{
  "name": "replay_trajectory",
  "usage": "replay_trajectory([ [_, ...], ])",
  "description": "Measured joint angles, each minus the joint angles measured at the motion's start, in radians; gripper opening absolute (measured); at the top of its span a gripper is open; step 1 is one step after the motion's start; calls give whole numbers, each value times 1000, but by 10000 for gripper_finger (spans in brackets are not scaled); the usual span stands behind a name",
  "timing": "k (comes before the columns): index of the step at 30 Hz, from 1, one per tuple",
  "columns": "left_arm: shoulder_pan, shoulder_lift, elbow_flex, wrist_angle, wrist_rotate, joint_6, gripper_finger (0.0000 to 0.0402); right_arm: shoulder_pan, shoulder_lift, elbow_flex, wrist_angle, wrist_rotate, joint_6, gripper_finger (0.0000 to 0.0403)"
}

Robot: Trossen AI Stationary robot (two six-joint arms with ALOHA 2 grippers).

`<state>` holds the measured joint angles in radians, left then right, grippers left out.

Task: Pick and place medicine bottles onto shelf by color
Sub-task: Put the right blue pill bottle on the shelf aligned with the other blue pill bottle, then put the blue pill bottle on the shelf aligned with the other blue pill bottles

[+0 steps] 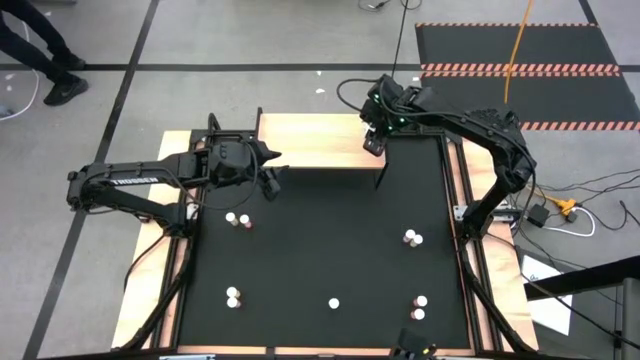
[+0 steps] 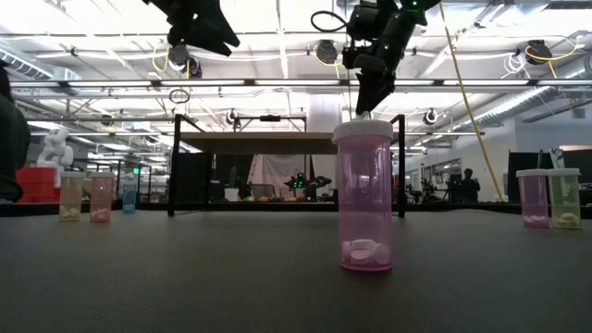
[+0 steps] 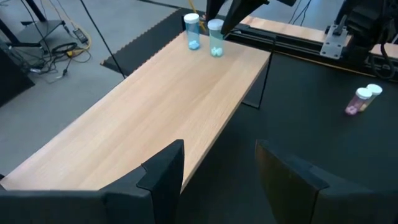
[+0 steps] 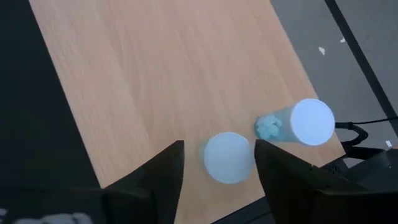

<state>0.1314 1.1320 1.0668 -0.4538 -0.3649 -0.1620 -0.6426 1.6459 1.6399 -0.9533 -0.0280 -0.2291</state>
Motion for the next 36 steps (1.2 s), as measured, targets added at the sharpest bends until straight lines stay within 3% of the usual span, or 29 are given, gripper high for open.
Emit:
replay_trajectory([
  [10,0,-64,0,-40,-31,-70,200,21,-101,0,119,4,8,210],
  [14,3,-114,0,-144,-101,-148,200,44,-158,0,189,3,46,210],
  [20,40,-168,1,-326,-110,-298,200,132,-204,0,372,0,63,210],
  [29,202,-159,1,-503,-107,-437,200,278,-176,0,530,-4,39,210],
  [36,363,-126,1,-547,-79,-461,215,324,-121,0,573,-10,-47,210],
])
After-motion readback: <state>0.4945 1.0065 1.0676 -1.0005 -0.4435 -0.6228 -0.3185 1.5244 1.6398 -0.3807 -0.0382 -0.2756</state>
